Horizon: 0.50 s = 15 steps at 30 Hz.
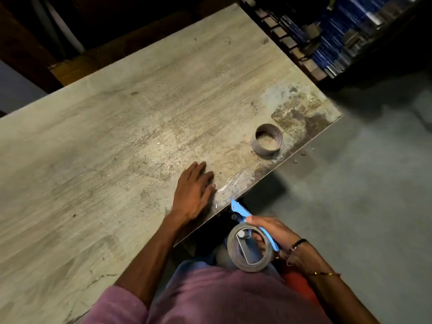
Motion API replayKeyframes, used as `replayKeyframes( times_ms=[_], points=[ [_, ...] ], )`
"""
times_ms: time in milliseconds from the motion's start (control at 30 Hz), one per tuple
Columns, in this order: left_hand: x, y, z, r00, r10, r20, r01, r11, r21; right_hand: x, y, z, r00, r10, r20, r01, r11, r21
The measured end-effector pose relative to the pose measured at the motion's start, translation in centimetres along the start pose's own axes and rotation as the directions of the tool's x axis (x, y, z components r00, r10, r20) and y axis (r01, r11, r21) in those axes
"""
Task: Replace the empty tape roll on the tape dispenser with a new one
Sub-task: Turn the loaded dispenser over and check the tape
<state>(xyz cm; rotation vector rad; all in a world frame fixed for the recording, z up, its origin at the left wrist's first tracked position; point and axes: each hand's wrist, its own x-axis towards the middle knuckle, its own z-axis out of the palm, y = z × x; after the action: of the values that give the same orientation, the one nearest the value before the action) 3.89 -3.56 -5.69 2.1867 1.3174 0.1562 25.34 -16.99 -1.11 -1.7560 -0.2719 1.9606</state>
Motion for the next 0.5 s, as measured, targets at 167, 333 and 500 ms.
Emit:
replayKeyframes(
  times_ms=[167, 333, 500],
  points=[
    [-2.2, 1.8, -2.2, 0.974, -0.225, -0.009, 0.194, 0.860, -0.472, 0.3, -1.0, 0.9, 0.982, 0.088, 0.169, -0.131, 0.956, 0.263],
    [-3.8, 3.7, -3.3, 0.796, -0.284, 0.535, 0.558, 0.001, -0.830, 0.9, -2.0, 3.3, 0.974, 0.045, 0.222, -0.115, 0.943, 0.312],
    [-3.7, 3.9, -4.4, 0.788, -0.275, 0.551, 0.549, -0.091, -0.831, 1.7, -3.0, 6.1, 0.968, 0.052, 0.245, -0.106, 0.971, 0.212]
  ],
)
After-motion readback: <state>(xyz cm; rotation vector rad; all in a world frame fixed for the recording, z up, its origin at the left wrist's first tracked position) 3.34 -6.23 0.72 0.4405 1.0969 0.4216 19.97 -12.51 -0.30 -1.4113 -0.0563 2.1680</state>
